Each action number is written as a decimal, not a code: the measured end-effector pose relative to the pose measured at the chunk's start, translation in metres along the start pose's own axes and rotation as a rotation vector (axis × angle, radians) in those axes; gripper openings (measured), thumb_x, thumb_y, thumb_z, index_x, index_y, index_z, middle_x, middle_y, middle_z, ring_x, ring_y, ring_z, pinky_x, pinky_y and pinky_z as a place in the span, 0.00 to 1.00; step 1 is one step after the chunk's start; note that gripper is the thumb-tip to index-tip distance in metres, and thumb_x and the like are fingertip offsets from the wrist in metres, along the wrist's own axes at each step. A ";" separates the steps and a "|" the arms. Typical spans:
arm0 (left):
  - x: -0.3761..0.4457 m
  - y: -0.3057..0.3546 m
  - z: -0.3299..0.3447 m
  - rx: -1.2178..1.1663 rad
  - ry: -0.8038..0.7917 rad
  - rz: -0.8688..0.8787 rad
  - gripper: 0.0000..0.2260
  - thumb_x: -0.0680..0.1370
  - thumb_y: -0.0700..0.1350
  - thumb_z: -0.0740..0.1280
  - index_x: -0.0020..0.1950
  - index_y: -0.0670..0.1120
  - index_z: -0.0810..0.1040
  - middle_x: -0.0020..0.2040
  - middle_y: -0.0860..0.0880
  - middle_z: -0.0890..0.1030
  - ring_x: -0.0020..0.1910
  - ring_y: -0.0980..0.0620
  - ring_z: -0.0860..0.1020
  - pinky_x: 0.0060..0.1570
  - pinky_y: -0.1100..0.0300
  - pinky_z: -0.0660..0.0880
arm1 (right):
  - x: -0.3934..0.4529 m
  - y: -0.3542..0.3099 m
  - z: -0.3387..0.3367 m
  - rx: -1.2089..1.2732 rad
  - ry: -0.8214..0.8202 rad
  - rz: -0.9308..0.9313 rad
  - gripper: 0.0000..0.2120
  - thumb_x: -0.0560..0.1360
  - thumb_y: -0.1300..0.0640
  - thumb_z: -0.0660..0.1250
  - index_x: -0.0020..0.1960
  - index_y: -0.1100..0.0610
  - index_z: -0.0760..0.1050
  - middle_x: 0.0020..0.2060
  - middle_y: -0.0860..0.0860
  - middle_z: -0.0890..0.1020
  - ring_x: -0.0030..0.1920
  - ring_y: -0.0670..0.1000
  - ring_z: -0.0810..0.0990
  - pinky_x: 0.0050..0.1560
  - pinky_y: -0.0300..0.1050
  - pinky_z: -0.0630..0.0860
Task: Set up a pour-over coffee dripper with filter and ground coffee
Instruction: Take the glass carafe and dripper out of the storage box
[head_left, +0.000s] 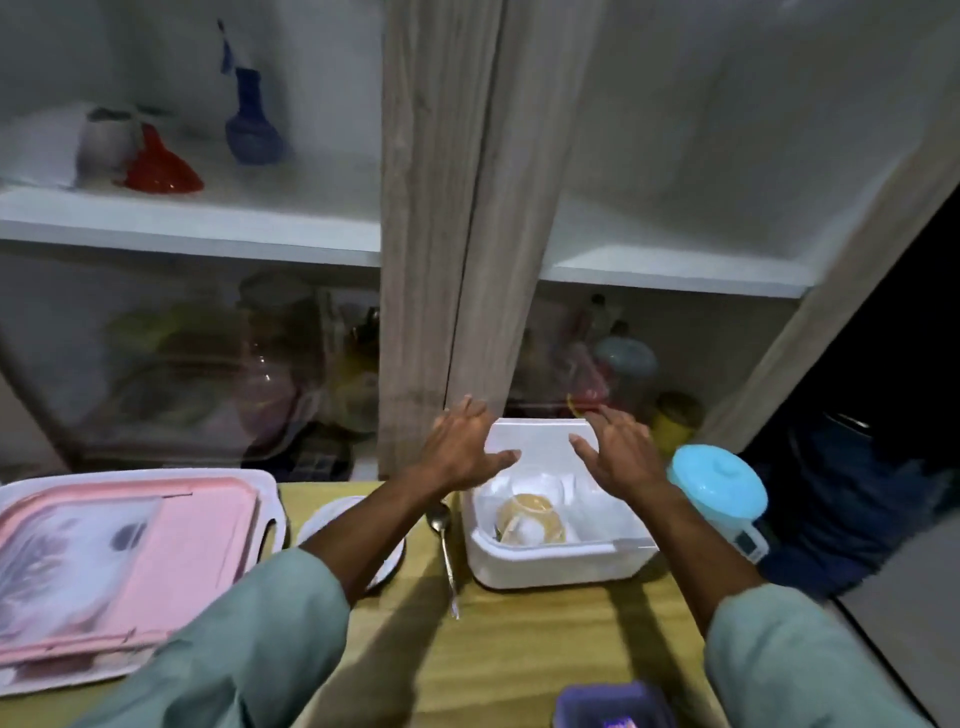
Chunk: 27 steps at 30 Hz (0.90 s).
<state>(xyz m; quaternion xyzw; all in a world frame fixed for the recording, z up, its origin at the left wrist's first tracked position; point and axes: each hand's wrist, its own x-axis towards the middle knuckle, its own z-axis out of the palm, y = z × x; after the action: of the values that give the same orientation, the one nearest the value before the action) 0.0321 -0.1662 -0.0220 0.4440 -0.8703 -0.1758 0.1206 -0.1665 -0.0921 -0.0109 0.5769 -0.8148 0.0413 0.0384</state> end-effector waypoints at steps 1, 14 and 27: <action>0.007 0.012 0.011 0.004 -0.029 -0.012 0.31 0.75 0.61 0.64 0.74 0.49 0.63 0.77 0.46 0.61 0.77 0.45 0.56 0.74 0.45 0.54 | 0.004 0.017 0.003 -0.002 -0.053 0.000 0.27 0.79 0.41 0.55 0.74 0.54 0.62 0.75 0.54 0.64 0.74 0.56 0.62 0.73 0.51 0.59; 0.040 0.053 0.100 0.142 -0.327 -0.128 0.43 0.69 0.58 0.73 0.76 0.48 0.55 0.73 0.41 0.65 0.69 0.39 0.66 0.66 0.46 0.65 | 0.030 0.078 0.080 0.092 -0.568 -0.105 0.51 0.66 0.37 0.72 0.78 0.47 0.45 0.77 0.60 0.53 0.76 0.63 0.55 0.75 0.55 0.55; 0.011 0.063 0.027 0.024 0.010 -0.101 0.41 0.67 0.58 0.75 0.74 0.49 0.60 0.71 0.40 0.70 0.67 0.39 0.70 0.64 0.46 0.72 | 0.013 0.045 -0.010 0.094 -0.264 -0.072 0.47 0.67 0.38 0.72 0.77 0.48 0.51 0.76 0.58 0.57 0.74 0.62 0.60 0.70 0.56 0.65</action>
<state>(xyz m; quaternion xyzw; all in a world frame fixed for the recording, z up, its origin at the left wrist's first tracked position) -0.0299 -0.1357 -0.0202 0.4897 -0.8482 -0.1689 0.1105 -0.2134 -0.0888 -0.0010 0.6072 -0.7889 0.0018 -0.0950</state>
